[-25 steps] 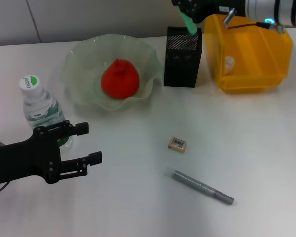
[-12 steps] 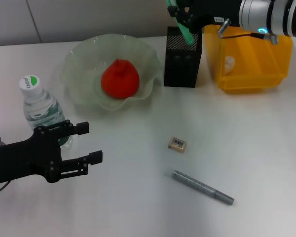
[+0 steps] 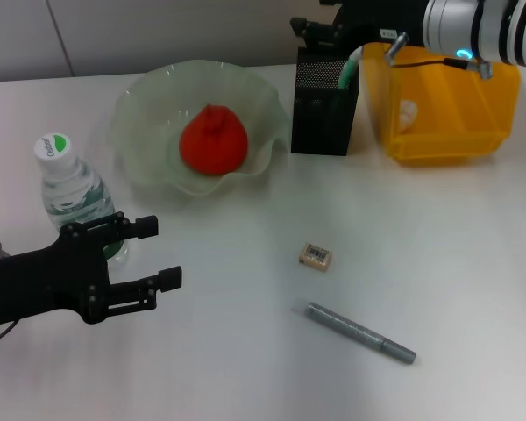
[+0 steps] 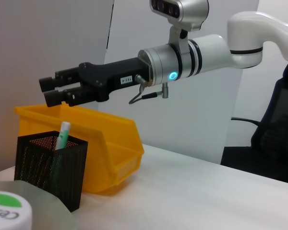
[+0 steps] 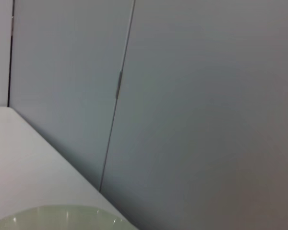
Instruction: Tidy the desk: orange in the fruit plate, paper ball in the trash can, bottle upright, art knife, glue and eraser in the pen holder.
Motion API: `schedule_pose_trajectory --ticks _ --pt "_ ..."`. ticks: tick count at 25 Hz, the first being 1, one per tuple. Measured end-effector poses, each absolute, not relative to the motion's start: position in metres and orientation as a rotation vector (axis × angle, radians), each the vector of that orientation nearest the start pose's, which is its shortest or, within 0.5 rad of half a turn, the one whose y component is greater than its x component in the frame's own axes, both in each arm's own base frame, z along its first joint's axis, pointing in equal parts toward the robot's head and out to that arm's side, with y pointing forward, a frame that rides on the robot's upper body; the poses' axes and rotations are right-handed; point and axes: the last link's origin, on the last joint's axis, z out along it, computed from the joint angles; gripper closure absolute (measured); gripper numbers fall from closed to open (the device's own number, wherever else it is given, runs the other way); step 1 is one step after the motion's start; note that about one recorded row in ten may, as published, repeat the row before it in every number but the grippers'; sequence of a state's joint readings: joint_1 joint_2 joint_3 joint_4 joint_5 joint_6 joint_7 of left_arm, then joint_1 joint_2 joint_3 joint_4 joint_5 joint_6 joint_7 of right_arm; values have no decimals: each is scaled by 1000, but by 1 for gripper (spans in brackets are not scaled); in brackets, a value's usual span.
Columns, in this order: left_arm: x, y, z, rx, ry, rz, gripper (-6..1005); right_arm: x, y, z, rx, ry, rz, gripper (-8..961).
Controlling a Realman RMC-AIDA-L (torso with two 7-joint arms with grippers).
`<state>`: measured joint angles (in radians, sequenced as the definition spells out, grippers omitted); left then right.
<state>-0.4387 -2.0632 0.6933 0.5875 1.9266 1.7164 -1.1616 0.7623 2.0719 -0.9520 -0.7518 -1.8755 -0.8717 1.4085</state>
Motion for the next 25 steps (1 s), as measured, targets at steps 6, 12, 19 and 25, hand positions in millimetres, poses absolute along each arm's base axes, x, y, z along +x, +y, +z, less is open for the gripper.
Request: schedule_pose_trajectory --ticks 6,12,19,25 --pt "-275 287 0 -2768 -446 -872 201 176 457 32 -2326 309 444 361" --pt "-275 287 1 -2768 -448 -875 201 160 432 76 -2375 452 559 348" --pt "-274 290 5 -2727 -443 -906 201 151 416 87 -2530 705 397 346" --pt "-272 289 6 -2731 -429 -924 201 131 401 77 -2674 861 -79 346"
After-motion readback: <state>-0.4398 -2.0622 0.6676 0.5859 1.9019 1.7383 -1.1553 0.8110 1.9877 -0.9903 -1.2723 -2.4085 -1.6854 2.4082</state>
